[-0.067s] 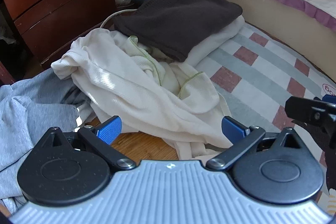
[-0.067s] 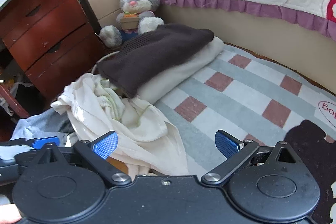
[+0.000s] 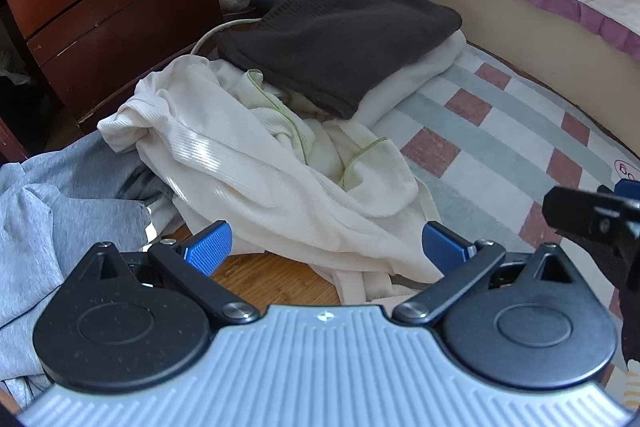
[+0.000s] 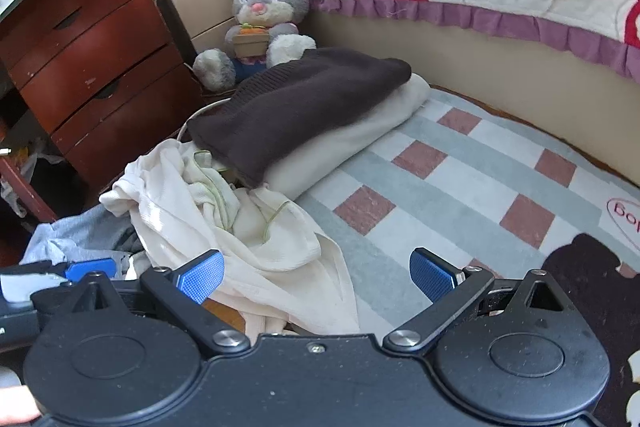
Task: Fold clothes
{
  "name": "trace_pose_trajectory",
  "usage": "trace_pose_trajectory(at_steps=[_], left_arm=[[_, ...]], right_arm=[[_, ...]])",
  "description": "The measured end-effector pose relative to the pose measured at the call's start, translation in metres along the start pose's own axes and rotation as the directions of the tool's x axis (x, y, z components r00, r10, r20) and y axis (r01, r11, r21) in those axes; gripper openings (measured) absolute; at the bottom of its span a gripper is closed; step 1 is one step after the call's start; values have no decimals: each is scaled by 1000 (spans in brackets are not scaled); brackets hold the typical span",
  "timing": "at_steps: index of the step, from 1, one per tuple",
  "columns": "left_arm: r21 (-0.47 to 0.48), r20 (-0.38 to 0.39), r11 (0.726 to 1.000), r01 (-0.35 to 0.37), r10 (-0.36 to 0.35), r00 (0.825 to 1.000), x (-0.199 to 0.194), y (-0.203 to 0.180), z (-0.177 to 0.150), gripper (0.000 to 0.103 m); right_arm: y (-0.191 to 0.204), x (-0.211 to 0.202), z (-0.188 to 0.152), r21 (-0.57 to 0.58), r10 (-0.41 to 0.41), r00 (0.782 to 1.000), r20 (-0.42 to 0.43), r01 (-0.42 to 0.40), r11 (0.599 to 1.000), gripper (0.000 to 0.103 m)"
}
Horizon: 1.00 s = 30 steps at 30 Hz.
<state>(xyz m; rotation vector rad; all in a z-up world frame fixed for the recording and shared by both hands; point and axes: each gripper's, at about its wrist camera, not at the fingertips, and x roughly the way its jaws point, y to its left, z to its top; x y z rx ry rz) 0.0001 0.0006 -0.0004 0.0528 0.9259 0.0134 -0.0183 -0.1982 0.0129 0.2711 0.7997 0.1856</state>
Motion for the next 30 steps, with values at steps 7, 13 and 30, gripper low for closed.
trace_pose_trajectory(at_steps=[7, 13, 30], left_arm=[[-2, 6, 1000, -8, 8, 1000, 1, 1, 0, 103], [-4, 11, 1000, -14, 14, 1000, 2, 3, -1, 103], [1, 10, 1000, -7, 7, 1000, 1, 0, -1, 103]], right_arm=[[-2, 1, 1, -33, -56, 998, -27, 55, 998, 101], [-2, 0, -2, -19, -14, 1000, -17, 13, 1000, 101], [-1, 5, -1, -20, -29, 999, -39, 28, 999, 101]])
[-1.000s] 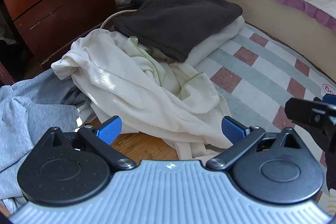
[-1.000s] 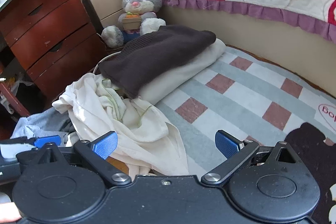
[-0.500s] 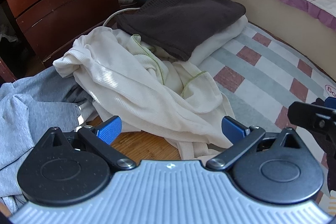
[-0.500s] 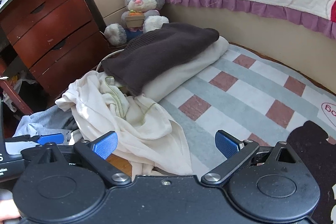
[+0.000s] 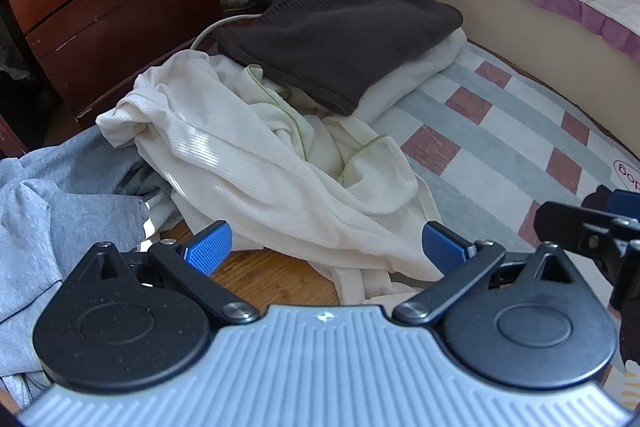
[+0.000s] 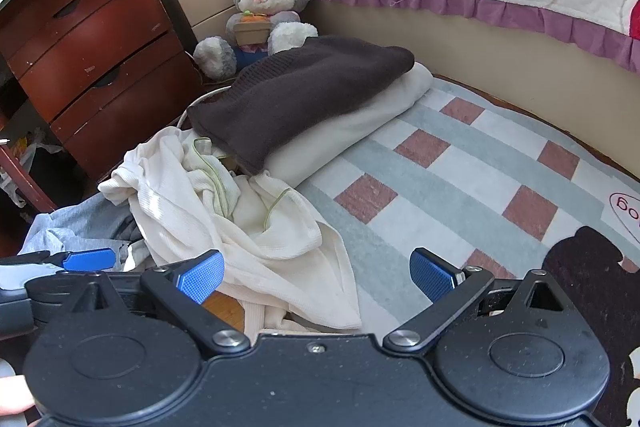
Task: Fold clothes
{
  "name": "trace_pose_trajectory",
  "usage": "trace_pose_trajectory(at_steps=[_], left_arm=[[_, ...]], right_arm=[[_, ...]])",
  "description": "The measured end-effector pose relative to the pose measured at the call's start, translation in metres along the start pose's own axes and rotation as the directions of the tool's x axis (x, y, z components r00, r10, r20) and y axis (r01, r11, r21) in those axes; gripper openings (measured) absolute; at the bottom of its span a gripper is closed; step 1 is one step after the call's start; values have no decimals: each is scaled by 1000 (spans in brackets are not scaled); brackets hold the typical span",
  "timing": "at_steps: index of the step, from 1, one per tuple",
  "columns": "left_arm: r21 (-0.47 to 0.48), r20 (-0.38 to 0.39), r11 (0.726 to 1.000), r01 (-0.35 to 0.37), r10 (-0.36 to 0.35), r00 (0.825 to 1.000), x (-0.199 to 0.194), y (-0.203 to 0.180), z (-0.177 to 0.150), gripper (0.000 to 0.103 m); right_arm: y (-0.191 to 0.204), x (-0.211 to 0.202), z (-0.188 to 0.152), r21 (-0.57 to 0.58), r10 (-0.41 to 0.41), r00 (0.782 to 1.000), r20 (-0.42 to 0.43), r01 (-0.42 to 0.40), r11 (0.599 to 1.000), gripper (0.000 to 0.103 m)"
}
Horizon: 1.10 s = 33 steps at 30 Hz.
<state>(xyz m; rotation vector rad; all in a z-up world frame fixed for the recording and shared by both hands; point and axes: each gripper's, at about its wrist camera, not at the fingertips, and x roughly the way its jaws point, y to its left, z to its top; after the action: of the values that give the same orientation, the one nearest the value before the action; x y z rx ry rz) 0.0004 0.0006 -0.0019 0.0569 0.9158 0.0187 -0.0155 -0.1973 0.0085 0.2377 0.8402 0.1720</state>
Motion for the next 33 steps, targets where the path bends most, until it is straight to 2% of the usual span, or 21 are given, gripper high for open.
trace_pose_trajectory(at_steps=[4, 33], left_arm=[[10, 2, 1000, -20, 20, 1000, 1, 0, 1, 103], [11, -17, 1000, 5, -5, 1000, 6, 8, 1, 103]], right_arm=[[-1, 1, 0, 6, -2, 1000, -1, 2, 1000, 101], [-2, 9, -3, 1, -20, 999, -33, 20, 1000, 101]])
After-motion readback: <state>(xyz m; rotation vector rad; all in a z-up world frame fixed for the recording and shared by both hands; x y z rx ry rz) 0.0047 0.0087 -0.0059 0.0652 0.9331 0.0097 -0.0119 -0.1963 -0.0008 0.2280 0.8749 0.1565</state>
